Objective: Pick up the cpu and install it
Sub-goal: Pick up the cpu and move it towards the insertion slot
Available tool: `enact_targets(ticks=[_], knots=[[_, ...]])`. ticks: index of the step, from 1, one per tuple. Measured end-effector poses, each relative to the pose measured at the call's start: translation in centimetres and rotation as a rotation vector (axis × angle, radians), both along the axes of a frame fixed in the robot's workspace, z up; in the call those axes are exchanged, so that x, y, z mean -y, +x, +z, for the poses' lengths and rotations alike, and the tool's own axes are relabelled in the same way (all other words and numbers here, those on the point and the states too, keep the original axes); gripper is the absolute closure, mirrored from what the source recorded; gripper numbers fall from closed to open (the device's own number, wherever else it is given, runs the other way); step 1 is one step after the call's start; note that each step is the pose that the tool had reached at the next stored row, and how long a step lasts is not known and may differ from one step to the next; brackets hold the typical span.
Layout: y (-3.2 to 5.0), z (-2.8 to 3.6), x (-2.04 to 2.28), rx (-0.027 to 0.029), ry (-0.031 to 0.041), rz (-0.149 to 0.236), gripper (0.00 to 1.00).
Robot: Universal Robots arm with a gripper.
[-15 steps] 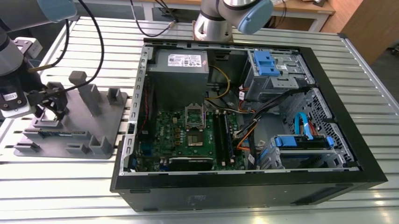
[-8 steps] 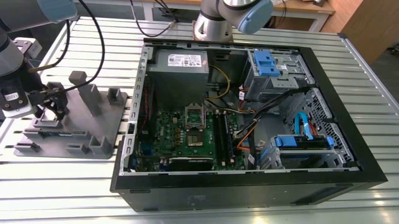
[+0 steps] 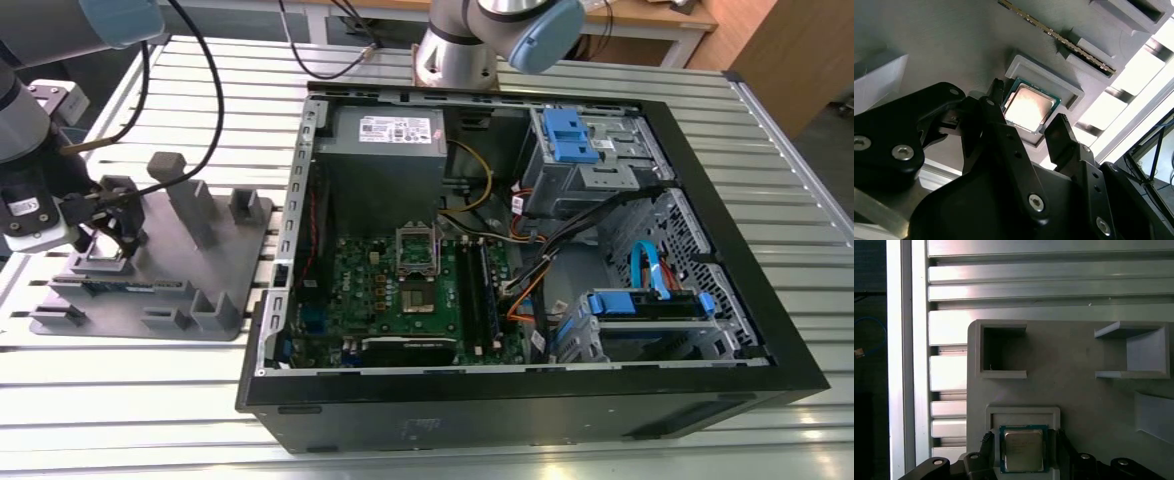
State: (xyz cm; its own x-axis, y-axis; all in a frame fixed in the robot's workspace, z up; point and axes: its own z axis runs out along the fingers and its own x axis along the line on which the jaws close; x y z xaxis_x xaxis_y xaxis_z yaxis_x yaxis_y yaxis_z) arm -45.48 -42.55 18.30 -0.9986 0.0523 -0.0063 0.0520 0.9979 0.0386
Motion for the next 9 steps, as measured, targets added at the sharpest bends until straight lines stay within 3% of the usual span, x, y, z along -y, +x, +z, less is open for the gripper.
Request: enact_targets(ticks=[9], knots=[[0.0, 0.11, 0.0, 0.0, 0.0, 0.0, 0.4]])
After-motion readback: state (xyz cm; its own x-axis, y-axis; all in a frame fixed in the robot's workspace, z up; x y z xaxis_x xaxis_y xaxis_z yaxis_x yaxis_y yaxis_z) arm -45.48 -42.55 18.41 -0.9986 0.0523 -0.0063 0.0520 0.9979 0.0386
